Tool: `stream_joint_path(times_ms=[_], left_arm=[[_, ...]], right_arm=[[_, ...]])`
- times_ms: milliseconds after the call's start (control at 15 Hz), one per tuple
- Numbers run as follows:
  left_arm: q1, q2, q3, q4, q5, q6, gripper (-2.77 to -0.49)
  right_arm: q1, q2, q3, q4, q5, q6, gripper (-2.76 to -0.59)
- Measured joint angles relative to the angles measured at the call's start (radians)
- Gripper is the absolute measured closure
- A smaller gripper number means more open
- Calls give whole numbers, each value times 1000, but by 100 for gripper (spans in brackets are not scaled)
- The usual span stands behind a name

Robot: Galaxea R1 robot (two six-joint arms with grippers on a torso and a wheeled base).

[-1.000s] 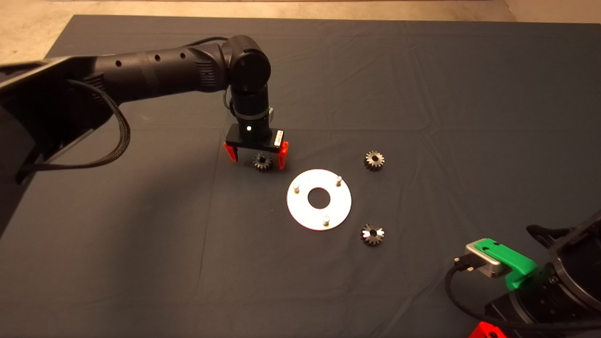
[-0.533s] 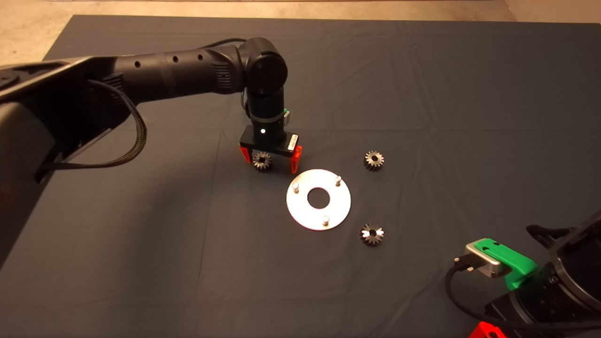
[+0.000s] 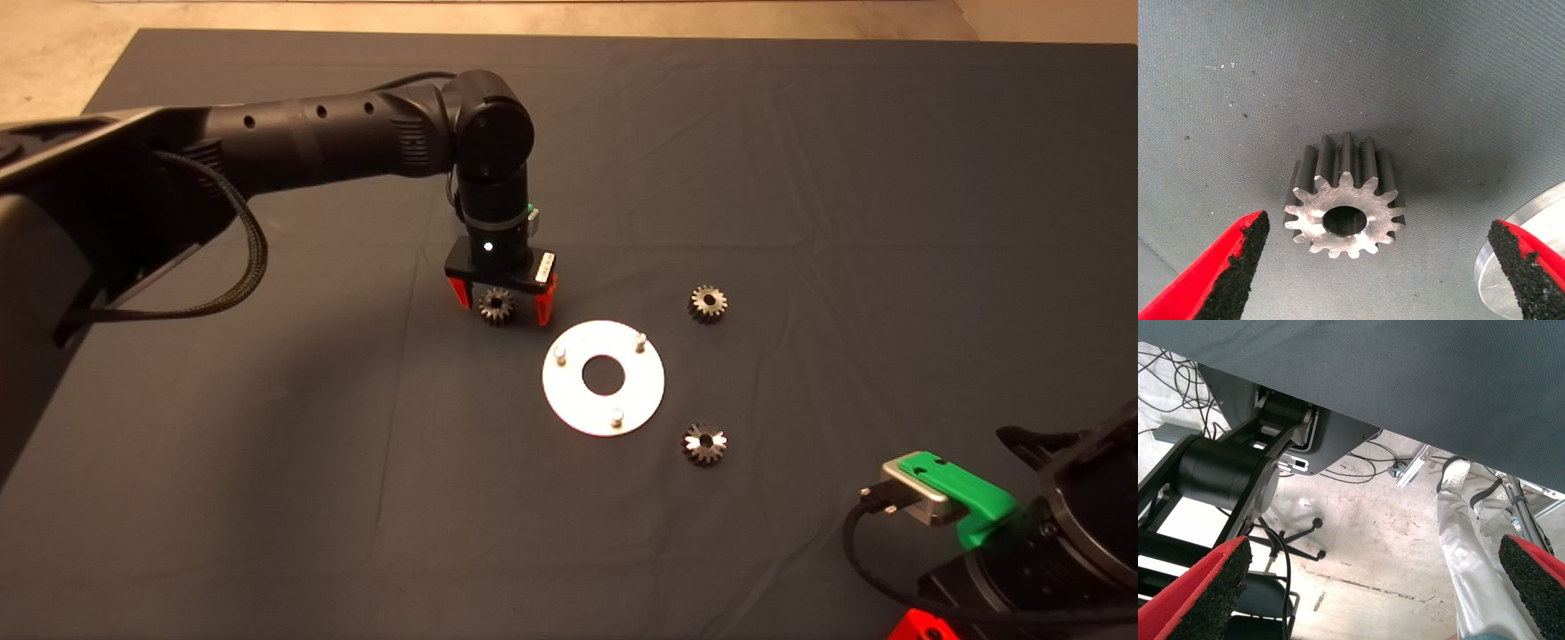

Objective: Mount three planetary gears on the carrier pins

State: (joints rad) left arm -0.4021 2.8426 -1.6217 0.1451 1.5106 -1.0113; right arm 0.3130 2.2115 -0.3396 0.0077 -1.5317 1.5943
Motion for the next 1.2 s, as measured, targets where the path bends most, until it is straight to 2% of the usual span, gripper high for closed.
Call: stream_joint_path(times_ms=[67, 200, 333, 467, 600, 733, 867, 1200], left_arm=[[0, 0, -2, 0, 0, 0, -223], [0, -3, -7, 0, 0, 1, -223], [0, -3, -10, 0, 0, 1, -210], [0, -4, -12, 0, 0, 1, -209], [0, -6, -15, 0, 0, 1, -194], [0, -11, -22, 0, -1, 1, -193], [0, -15, -27, 0, -1, 1, -181], [0, -14, -40, 0, -3, 0, -180]], right_arm=[[0, 0, 0, 0, 0, 0, -276], [0, 0, 0, 0, 0, 0, -276], [0, 0, 0, 0, 0, 0, -276], [0, 0, 0, 0, 0, 0, -276], [-3, 0, 0, 0, 0, 0, -276], [-5, 0, 0, 0, 0, 0, -276], [-5, 0, 0, 0, 0, 0, -276], [-6, 0, 0, 0, 0, 0, -276]])
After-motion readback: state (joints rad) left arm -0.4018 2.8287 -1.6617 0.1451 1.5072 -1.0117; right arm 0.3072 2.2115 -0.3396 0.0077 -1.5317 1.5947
